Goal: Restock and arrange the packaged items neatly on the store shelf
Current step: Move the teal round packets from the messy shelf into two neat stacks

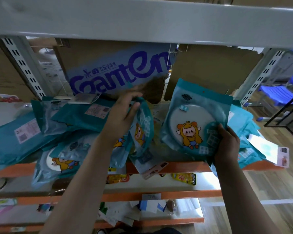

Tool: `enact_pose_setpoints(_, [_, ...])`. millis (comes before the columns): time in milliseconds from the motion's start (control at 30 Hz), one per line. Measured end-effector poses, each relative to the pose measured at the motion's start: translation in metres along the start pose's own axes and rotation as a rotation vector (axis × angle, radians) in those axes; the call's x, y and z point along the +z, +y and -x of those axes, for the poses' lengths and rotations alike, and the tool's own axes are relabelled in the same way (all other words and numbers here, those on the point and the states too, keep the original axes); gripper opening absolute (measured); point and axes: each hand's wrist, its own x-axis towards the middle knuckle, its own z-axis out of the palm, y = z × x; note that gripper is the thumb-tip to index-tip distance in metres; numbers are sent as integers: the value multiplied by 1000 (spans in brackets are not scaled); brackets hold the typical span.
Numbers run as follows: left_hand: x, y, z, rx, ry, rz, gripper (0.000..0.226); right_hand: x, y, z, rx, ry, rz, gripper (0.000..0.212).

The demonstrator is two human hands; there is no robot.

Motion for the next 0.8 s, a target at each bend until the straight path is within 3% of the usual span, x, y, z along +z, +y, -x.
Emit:
enact_pose_setpoints(100, [22,-5,5,-20,-173,31,43,-6,-2,-2,7,41,-17,13])
enact_pose_setpoints(233, [43,-16,17,-8,-366,-129,24,-16,-4,-5,1,120,15,13])
enact_pose_setpoints(333, [49,-24,27,-221,-313,-342,22,-23,-4,-6,-40,140,53,15])
enact_pose_setpoints(467, [49,-30,33,-569,-219,-617,60,-25,-1,-6,-80,101,105,11])
enact_pose_setpoints(633, [46,-32,26,-709,-264,-681,77,-25,2,-8,-93,87,127,12])
enact_pose_setpoints(800, [43,-34,14,-806,-306,-669,68,-25,6,-10,-97,92,148,18])
